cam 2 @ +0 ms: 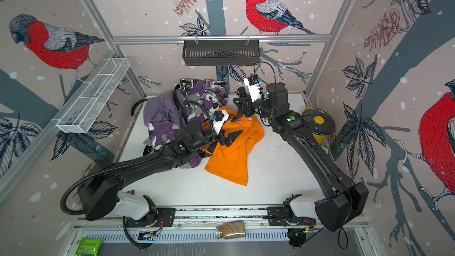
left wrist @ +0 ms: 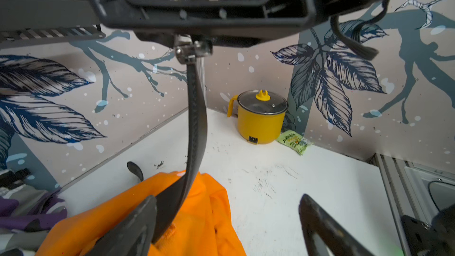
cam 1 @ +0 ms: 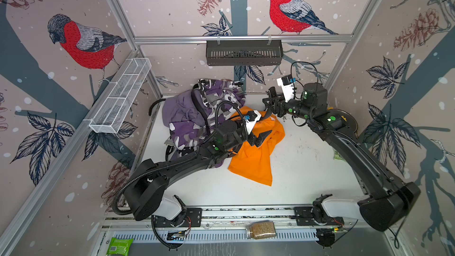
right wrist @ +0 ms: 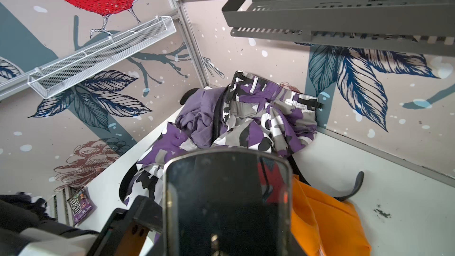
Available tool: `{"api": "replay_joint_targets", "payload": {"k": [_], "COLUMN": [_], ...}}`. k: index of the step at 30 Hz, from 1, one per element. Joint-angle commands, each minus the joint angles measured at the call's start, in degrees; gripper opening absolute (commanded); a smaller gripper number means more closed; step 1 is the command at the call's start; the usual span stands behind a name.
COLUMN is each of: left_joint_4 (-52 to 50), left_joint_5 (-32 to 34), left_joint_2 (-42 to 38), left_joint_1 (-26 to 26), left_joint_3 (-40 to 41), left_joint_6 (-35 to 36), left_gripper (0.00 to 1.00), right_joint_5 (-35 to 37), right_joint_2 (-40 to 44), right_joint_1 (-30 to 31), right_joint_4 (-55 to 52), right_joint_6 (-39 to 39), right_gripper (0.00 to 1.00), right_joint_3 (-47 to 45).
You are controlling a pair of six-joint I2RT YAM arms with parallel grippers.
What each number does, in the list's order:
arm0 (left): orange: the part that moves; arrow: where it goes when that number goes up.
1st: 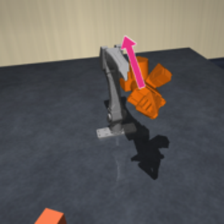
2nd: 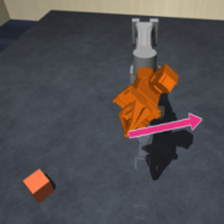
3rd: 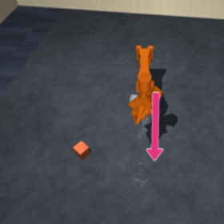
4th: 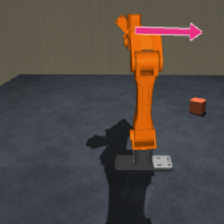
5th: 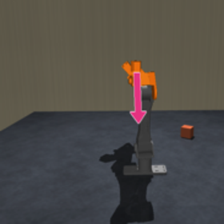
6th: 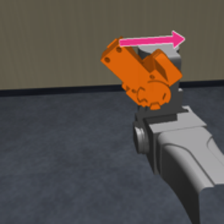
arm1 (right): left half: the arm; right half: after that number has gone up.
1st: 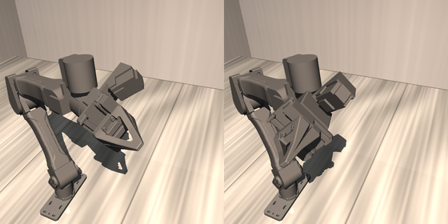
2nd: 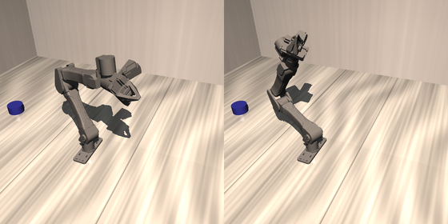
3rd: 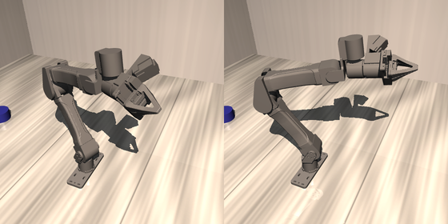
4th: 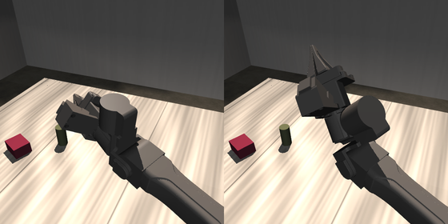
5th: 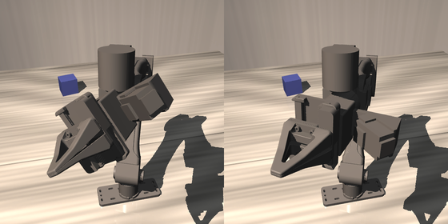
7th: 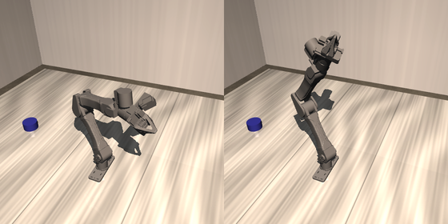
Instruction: Remove the belt from the trousers
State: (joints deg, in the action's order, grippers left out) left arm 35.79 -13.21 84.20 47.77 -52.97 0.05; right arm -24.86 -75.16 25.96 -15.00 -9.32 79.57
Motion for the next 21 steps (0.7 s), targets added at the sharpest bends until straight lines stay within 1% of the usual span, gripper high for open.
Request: {"api": "replay_joint_targets", "payload": {"k": [1,3,7,8,9,11,12,13,14,15,16,17,18,20,21], "left_joint_4": [9.1,10.4,11.2,11.1,11.4,12.4,12.8,12.9,13.0,12.8,12.4,11.9,11.4,10.1,9.2], "left_joint_5": [1.7,2.4,3.3,3.6,3.8,4.0,4.1,4.0,3.7,3.5,3.5,4.0,4.7,6.9,6.8], "left_joint_2": [1.9,2.9,4.9,5.4,6.0,6.6,6.6,6.4,5.8,5.0,3.9,2.3,0.4,-3.4,-5.7], "left_joint_1": [0.1,0.1,0.1,0.1,0.1,0.1,0.1,0.2,0.1,0.1,0.1,0.0,0.0,0.0,0.0], "left_joint_3": [-1.7,-2.2,-3.8,-3.9,-3.8,-3.9,-3.9,-3.6,-2.8,-1.8,-0.6,1.1,3.1,7.1,9.0], "left_joint_6": [-0.5,-0.7,-0.8,-0.9,-1.0,-1.3,-1.6,-1.7,-1.7,-1.4,-1.3,-1.3,-1.3,-1.6,-1.0], "left_gripper": [0.74,0.64,0.49,0.41,0.31,0.07,0.00,0.00,0.00,0.00,0.00,0.00,0.00,0.00,0.00], "right_joint_5": [-1.2,-1.2,-1.8,-1.8,-2.0,-2.3,-2.3,-2.1,-1.7,-1.8,-2.0,-2.7,-3.6,-5.1,-6.2], "right_joint_2": [0.1,0.1,0.0,0.1,0.1,0.1,0.1,0.2,0.4,0.8,1.5,2.5,3.1,6.1,7.2], "right_joint_1": [1.0,1.6,2.7,2.9,3.2,3.5,3.6,3.6,3.5,3.2,2.5,1.4,-0.1,-3.0,-4.7], "right_joint_4": [1.8,1.9,3.2,3.6,4.1,4.6,4.5,4.1,3.2,2.0,1.2,0.5,-0.3,-2.0,-2.7], "right_joint_6": [-1.5,-1.5,-2.6,-2.8,-3.1,-3.5,-3.5,-3.5,-3.2,-2.5,-2.0,-1.5,-1.2,-0.4,-0.1], "right_gripper": [0.01,0.01,0.01,0.01,0.01,0.02,0.04,0.06,0.12,0.22,0.36,0.57,0.67,0.80,0.82], "right_joint_3": [1.3,1.2,0.3,0.0,-0.4,-0.9,-1.3,-1.6,-1.9,-2.4,-3.1,-4.2,-5.5,-7.8,-9.0]}}
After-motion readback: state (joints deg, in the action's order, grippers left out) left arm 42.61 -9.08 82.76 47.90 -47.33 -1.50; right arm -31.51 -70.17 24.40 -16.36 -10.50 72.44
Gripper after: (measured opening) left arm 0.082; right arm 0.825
